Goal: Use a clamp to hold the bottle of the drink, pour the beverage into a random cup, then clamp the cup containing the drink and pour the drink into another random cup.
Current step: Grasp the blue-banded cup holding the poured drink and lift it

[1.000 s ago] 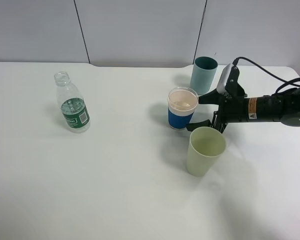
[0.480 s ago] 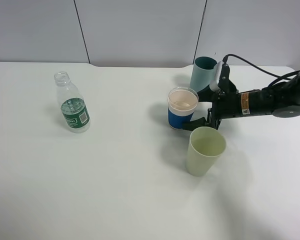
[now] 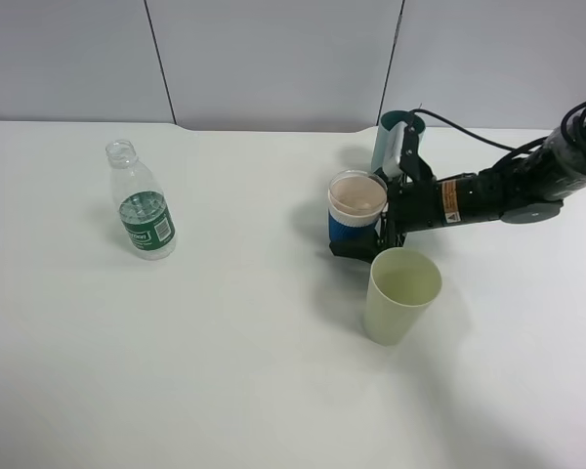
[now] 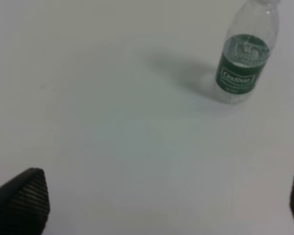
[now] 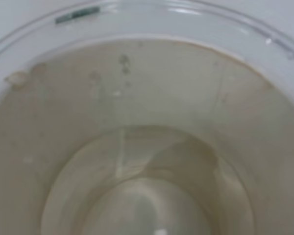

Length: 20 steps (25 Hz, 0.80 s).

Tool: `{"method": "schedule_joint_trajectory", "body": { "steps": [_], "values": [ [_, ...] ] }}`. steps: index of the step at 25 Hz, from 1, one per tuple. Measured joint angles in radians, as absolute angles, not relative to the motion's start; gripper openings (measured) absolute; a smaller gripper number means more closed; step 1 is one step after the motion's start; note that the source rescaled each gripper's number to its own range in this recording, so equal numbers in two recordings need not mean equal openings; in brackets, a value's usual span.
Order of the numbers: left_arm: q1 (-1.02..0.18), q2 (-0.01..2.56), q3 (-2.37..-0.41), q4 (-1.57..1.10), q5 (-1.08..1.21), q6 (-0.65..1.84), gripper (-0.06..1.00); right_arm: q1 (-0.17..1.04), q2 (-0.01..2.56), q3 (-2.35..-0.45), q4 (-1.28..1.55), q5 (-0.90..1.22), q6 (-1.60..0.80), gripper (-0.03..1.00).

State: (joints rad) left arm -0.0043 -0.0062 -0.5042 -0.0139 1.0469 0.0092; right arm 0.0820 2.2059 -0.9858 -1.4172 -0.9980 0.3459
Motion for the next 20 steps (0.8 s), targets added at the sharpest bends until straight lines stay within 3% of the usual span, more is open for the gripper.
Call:
{"method": "schedule_joint_trajectory", "body": {
  "steps": [4,7,9,12,13,20],
  "values": [
    [-0.004,-0.006,-0.504,-0.014,1.047,0.009,1.0,0.082,2.206,-0.986,-1.417,-1.003,0.346,0.93],
    [-0.004,-0.006,-0.504,-0.014,1.047,0.009,1.0,0.082,2.206,-0.986,-1.416,-1.005,0.346,0.79],
    [-0.004,-0.006,-0.504,-0.014,1.047,0.009,1.0,0.082,2.207,-0.986,-1.403,-1.005,0.346,0.6],
    [-0.004,-0.006,-0.504,-0.014,1.047,0.009,1.0,0.082,2.207,-0.986,-1.378,-1.009,0.346,0.1],
    [-0.004,-0.006,-0.504,-0.014,1.047,0.009,1.0,0.083,2.207,-0.986,-1.376,-1.013,0.352,0.0],
    [-0.004,-0.006,-0.504,-0.014,1.047,0.009,1.0,0.083,2.207,-0.986,-1.371,-1.013,0.424,0.0]
  ]
}}
